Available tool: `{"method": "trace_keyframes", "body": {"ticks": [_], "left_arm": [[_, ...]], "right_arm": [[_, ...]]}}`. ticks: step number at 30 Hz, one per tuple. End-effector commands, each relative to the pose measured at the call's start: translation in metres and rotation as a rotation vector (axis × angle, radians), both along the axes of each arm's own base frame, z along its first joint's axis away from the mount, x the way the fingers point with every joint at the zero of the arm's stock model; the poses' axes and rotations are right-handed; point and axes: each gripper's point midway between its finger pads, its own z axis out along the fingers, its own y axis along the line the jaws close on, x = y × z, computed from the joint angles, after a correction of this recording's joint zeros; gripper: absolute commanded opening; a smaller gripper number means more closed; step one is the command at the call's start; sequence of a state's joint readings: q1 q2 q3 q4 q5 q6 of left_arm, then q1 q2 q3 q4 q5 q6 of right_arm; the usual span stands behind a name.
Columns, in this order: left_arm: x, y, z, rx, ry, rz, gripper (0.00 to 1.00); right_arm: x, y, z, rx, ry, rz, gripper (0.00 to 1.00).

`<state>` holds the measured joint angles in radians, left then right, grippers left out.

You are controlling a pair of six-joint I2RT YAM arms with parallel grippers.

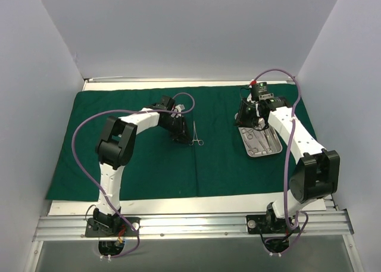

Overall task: Open and lay out the surgical kit
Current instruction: Pick up the medical item from the surgical kit.

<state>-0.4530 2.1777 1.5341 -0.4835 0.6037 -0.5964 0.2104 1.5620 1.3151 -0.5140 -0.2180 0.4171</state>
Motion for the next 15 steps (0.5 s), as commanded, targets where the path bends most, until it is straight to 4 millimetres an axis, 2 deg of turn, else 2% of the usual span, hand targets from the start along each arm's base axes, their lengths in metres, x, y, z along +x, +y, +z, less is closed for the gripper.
{"method": "trace_keyframes", "body": {"ticks": [1,12,15], "left_arm": [[0.0110,-0.0128,0.0093,-0.042,-0.045,-0.016,0.35],[0.0124,-0.0123,0.0033,-0.029,-0.050,-0.022,0.33],[0.0126,-0.0132,0.0004,-0.026,-0.050,-0.032,0.29]], "right_arm": [[-0.0065,-0.0042,0.0044,-0.003,0.002,0.007,0.22],[-0.0068,-0.0046,0.0019,0.006,0.006,0.013,0.22],[-0.0069,-0.0054,0.0015,0.004,0.009,0.014,0.22]]}}
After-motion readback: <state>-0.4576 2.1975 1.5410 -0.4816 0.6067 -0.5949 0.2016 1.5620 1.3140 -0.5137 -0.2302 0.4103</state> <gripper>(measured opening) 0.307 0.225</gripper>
